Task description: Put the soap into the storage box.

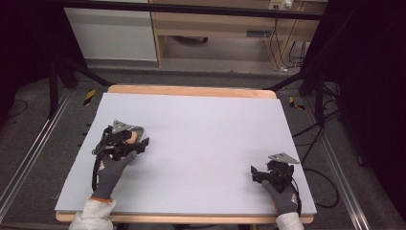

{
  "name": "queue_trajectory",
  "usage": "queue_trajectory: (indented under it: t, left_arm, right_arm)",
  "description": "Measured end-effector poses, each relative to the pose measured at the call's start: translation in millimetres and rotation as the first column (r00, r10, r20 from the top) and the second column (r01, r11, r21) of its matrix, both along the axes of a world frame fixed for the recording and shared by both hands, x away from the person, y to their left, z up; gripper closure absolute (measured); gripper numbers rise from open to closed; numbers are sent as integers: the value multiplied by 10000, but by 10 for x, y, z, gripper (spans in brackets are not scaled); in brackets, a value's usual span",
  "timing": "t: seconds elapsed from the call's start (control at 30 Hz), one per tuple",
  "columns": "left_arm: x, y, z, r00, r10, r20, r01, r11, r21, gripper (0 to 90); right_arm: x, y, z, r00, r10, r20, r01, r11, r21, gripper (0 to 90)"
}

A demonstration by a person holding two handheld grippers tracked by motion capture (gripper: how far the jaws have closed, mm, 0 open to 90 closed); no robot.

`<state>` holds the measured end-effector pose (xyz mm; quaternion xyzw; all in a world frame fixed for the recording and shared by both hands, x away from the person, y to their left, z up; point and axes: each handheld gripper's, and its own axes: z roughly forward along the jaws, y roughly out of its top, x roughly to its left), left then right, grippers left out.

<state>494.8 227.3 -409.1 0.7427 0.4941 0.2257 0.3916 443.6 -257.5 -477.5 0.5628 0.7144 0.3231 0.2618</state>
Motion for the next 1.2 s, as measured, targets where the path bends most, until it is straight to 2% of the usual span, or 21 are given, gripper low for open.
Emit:
queue_trajectory:
  t: [0.27,0.33,0.47,0.57,0.7,1.0,1.2]
  left_arm:
    - [-206,-30,14,9973,-716,155,718,9973,-165,275]
    - [-245,-15,-4,9972,-736,148,740,9969,-262,276]
    - [-320,9,-61,9970,-767,61,768,9970,-123,279]
    - [-384,47,-108,9966,-818,-54,817,9965,-166,280]
    - [-481,112,-173,9968,-792,-137,792,9969,-5,283]
    - [-653,308,-301,9979,-596,-246,598,9982,78,281]
    - [-704,464,-426,9982,-192,-569,211,9993,319,266]
  right_arm:
    - [-12,-10,13,9999,-68,81,68,10000,65,51]
    - [-15,-15,16,9999,-38,103,38,10000,43,51]
    - [-27,-22,22,9998,-150,114,149,9998,140,51]
    - [-32,-44,24,9998,-155,142,153,9998,116,51]
    - [-30,-59,15,9997,-229,99,228,9997,82,52]
    - [-28,-79,7,9997,-249,10,249,9997,48,53]
    - [-27,-91,5,9997,-241,-4,241,9997,64,53]
